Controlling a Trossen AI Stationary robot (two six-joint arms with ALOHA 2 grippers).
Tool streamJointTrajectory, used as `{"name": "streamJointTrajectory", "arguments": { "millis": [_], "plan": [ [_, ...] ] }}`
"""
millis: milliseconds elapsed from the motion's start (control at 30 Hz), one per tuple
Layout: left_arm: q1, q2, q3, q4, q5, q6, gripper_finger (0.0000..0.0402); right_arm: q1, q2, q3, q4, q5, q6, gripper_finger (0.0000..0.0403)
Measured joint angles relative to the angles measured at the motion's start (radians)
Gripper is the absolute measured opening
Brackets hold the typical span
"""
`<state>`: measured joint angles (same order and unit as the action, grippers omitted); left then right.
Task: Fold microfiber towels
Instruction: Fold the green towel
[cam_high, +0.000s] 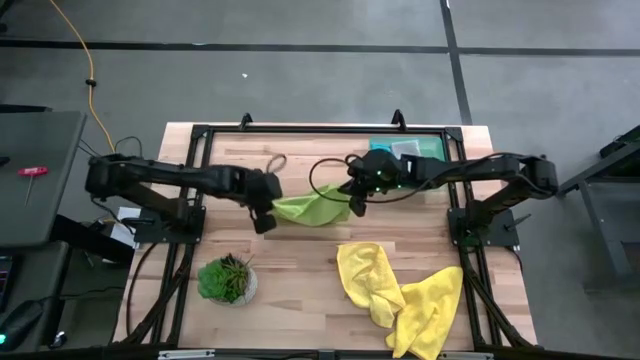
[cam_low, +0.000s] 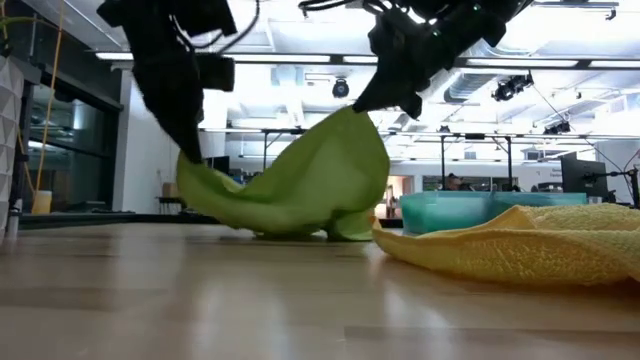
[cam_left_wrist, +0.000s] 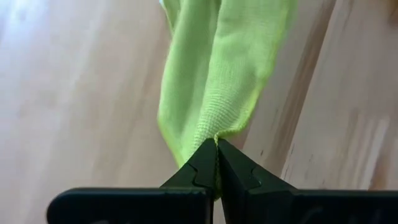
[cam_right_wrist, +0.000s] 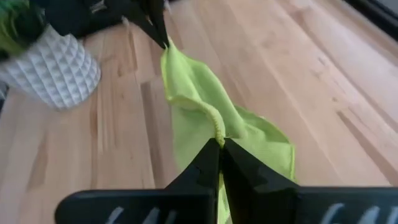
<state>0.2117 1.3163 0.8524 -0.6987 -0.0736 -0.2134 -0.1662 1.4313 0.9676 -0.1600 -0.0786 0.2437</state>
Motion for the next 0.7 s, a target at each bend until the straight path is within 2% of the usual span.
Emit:
{"name": "streamJointTrajectory", "arguments": {
  "millis": [233, 367, 467, 600, 700],
  "plan": [
    [0.101, -0.149, 0.008, -0.062, 0.041, 0.000, 0.0000, -0.016, -0.007, 0.012, 0.017, 0.001, 0.064, 0.0000],
    [0.158, -0.201, 0.081, -0.158, 0.036, 0.020, 0.0000, -0.030, -0.007, 0.086, -0.028, 0.005, 0.063, 0.0000],
    [0.214, -0.225, 0.153, -0.219, -0.009, 0.081, 0.0000, -0.067, -0.007, 0.164, -0.125, 0.025, 0.023, 0.0000],
    [0.314, -0.225, 0.248, -0.289, -0.126, 0.180, 0.0000, -0.136, -0.007, 0.249, -0.227, 0.061, -0.041, 0.0000],
    [0.407, -0.225, 0.294, -0.296, -0.185, 0.266, 0.0000, -0.195, -0.007, 0.302, -0.262, 0.090, -0.107, 0.0000]
  ]
}}
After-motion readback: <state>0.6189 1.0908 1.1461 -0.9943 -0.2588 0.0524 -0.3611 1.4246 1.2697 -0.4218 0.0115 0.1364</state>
